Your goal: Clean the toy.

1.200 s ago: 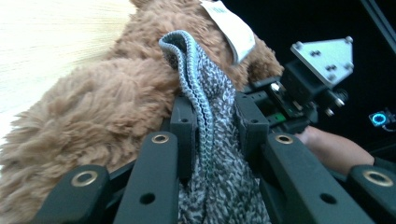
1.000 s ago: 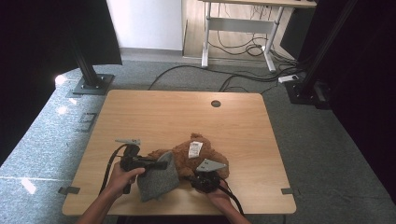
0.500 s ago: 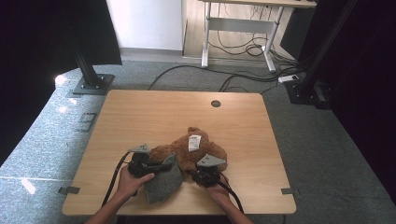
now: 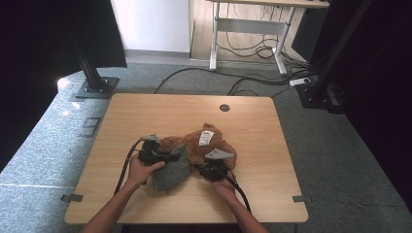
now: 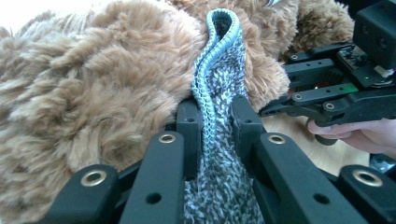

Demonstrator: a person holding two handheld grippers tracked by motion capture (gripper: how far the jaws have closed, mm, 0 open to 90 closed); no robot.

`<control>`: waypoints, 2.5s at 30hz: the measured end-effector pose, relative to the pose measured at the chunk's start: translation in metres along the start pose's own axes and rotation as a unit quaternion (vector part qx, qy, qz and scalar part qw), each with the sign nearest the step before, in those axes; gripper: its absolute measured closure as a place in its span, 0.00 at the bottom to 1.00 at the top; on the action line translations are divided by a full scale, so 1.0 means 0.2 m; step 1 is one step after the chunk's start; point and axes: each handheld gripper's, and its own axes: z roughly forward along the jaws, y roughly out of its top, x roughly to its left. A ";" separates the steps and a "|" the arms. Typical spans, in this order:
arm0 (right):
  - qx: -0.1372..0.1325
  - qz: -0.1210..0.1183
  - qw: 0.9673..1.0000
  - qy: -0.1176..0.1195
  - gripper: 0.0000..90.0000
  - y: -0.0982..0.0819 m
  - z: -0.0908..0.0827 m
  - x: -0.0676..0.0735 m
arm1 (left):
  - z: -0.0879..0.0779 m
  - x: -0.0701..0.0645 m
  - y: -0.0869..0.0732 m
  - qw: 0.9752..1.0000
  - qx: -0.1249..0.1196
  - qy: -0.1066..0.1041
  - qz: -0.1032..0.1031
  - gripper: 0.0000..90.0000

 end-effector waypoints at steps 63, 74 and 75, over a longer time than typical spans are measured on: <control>0.004 0.014 0.999 0.028 0.82 -0.10 -0.01 0.14 | -0.02 -0.23 0.30 0.995 -0.088 -0.049 -0.007 0.83; 0.007 0.015 0.999 0.028 0.82 -0.10 -0.02 0.13 | 0.34 -0.32 0.48 0.998 -0.027 -0.061 0.004 0.82; 0.008 0.014 1.000 0.026 0.82 -0.10 -0.02 0.13 | 0.37 -0.31 0.47 0.999 -0.013 -0.049 0.000 0.82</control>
